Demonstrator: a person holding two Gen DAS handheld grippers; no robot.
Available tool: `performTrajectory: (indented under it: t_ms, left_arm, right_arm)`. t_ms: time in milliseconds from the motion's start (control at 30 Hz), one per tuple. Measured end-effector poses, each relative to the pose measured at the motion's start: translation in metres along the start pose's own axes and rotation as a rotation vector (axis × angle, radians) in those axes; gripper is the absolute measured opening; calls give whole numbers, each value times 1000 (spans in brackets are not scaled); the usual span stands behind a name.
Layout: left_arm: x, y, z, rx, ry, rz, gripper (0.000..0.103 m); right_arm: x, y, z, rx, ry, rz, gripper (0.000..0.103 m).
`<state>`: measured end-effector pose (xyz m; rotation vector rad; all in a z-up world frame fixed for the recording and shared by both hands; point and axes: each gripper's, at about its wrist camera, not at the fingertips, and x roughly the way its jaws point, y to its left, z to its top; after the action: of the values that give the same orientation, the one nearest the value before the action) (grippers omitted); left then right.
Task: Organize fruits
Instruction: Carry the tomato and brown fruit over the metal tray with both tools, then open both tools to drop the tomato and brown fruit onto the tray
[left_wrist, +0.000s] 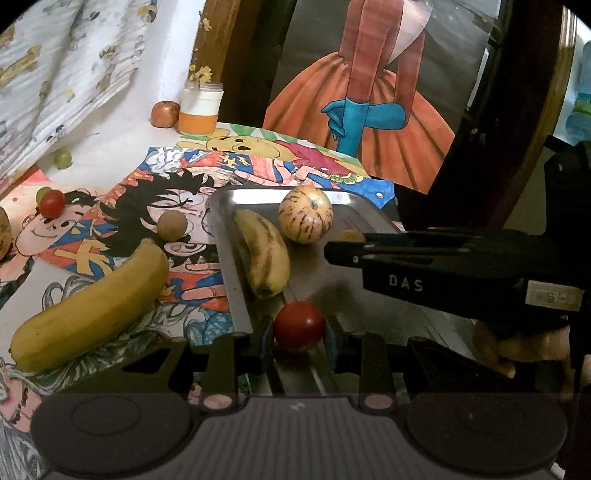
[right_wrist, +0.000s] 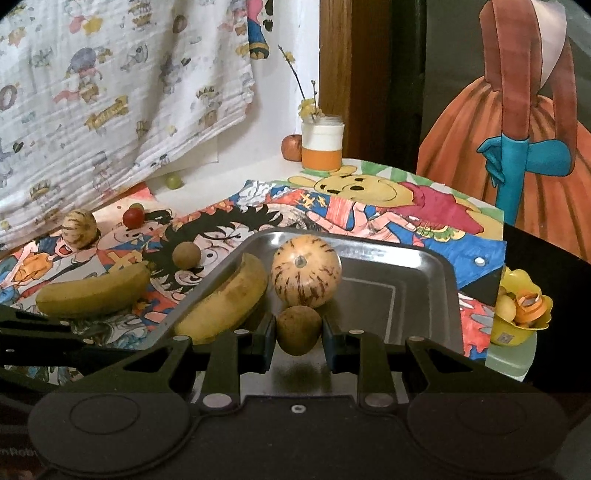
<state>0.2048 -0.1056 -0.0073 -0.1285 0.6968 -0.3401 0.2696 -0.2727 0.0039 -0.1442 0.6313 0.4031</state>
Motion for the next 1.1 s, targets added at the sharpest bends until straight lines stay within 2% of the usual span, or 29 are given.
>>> performTrajectory:
  t_ms: [433,767,967,1100]
  left_arm:
    - [5,-2,-2,14,1,3,32]
    - [5,-2,-2,13,2,3,33]
    - [3,-1,-3,6,-5,-8,34]
    - [-1,0,-3,-6,-6,-21,40]
  right_arm:
    - [7,0,-4,11,39,13,29]
    - [5,-2,-2,12,32,-1,30]
    - [-7,-4,-2,34,5,-20,44]
    - [-17,-6,-1,54,-20,-37,50]
